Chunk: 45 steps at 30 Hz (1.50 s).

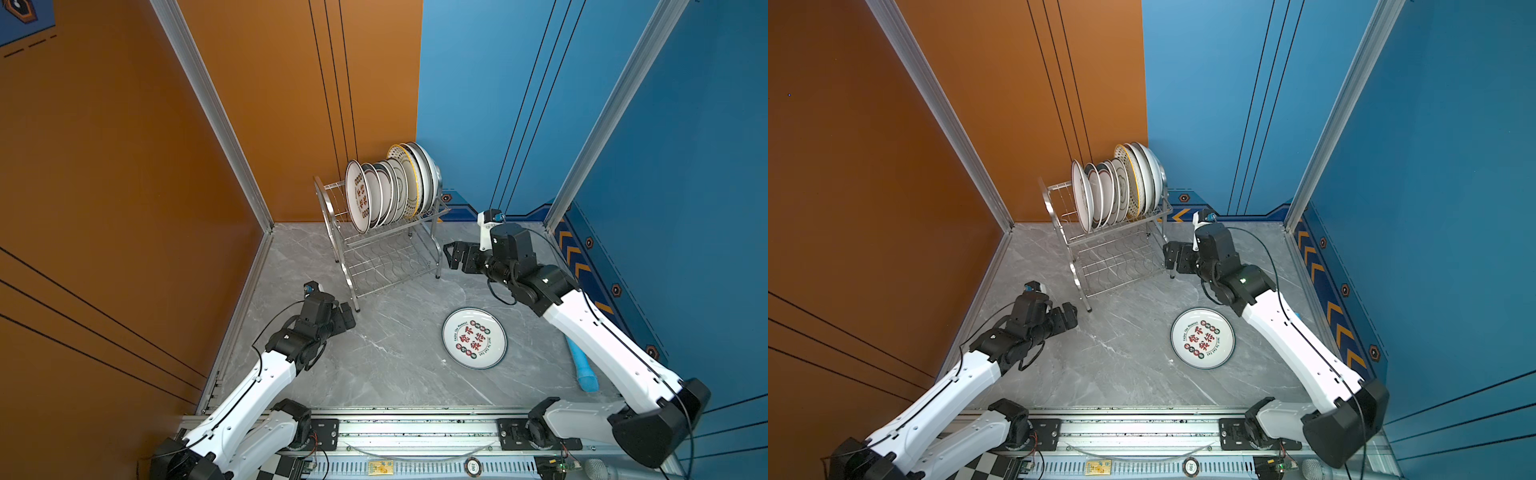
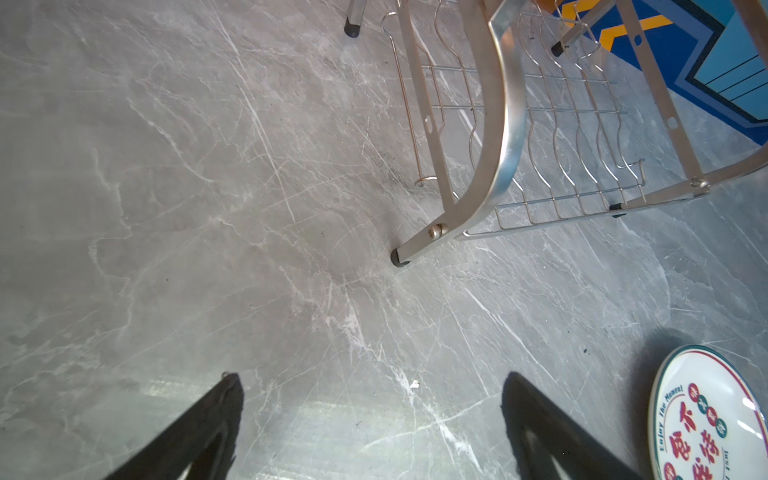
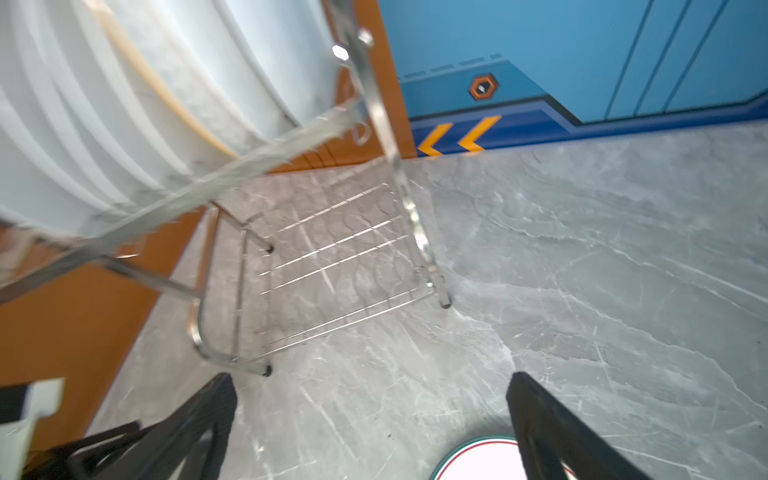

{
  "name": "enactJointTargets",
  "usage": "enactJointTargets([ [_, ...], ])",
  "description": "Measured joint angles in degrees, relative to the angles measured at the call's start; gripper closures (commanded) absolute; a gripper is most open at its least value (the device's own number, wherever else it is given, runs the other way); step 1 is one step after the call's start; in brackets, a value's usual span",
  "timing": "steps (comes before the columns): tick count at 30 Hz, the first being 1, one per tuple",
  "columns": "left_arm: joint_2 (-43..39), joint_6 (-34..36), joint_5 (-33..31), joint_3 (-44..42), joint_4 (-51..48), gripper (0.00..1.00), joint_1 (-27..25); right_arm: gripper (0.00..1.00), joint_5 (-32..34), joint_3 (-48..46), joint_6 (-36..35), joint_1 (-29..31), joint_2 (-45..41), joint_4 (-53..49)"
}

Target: Unload the plates from the dish rack

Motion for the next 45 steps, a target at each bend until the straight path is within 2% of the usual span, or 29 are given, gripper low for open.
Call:
enactJointTargets([
  [3,-0.04,-1.07,0.44,-0.07,-0.63,0.02,0.26,0.00,2.51,3.61,-0.61,8.02,-1.62,-0.50],
  [6,-0.04,-1.73,1.33,-0.42,-1.05,0.02,0.33,0.00,3.61,7.93,-2.36,14.82,0.55,0.35],
  [11,-0.20,-2.99,3.26,-1.29,-1.75,0.02,0.44,0.00,3.30,18.27,-4.68,19.98,10.40,2.73],
  [17,-1.62,-3.23,7.54,-1.36,-2.27,0.02,0.74,0.00,3.30,30.12,-5.31,20.52,22.34,4.44],
  [28,-8.50,-3.23,11.85,-1.36,-4.92,0.02,0.85,0.01,-2.95,45.20,-2.16,18.16,34.40,6.16],
  [35,-11.82,-4.04,13.09,-1.44,-6.43,0.02,0.85,0.05,-2.95,49.31,-1.70,17.81,39.04,6.14],
  [45,-14.62,-4.04,13.07,-1.46,-9.11,0.02,0.85,0.06,1.01,51.71,-2.82,17.38,42.73,6.10],
])
